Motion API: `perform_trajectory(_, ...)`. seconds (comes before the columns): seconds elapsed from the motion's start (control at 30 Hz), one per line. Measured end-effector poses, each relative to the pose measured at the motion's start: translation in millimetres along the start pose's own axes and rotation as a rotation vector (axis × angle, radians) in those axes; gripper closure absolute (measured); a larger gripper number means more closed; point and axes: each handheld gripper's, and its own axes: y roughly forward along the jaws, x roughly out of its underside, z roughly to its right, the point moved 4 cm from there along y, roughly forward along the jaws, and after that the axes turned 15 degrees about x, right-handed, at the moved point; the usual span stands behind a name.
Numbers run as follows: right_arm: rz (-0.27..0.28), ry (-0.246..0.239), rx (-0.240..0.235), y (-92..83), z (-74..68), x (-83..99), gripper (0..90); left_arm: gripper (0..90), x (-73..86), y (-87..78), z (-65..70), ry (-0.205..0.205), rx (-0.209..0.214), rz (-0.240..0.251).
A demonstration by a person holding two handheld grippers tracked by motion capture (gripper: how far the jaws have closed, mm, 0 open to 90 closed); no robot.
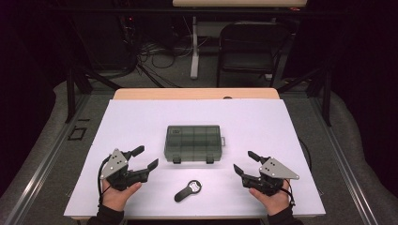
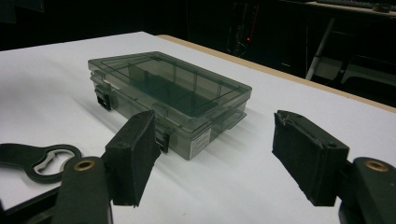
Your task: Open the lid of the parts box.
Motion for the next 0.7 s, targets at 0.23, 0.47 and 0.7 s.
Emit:
perform_trajectory(0.23, -0.024, -0.001, 0.000, 2.0, -0.3, 2.0, 30.8, 27.2, 2.3, 2.0, 0.3, -0.029, 0.010, -0.012)
perform_trajectory(0.47, -0.095, -0.056, 0.006, 5.1, -4.8, 3.6, 36.9, 34.0, 4.9, 6.2, -1.4, -0.087, 0.001, -0.066)
perform_trajectory(0.7, -0.158, -0.071, -0.019, 16.2, -8.6, -7.5, 45.8, 40.8, -4.5, 17.0, -12.4, -0.141, -0.017, -0.123)
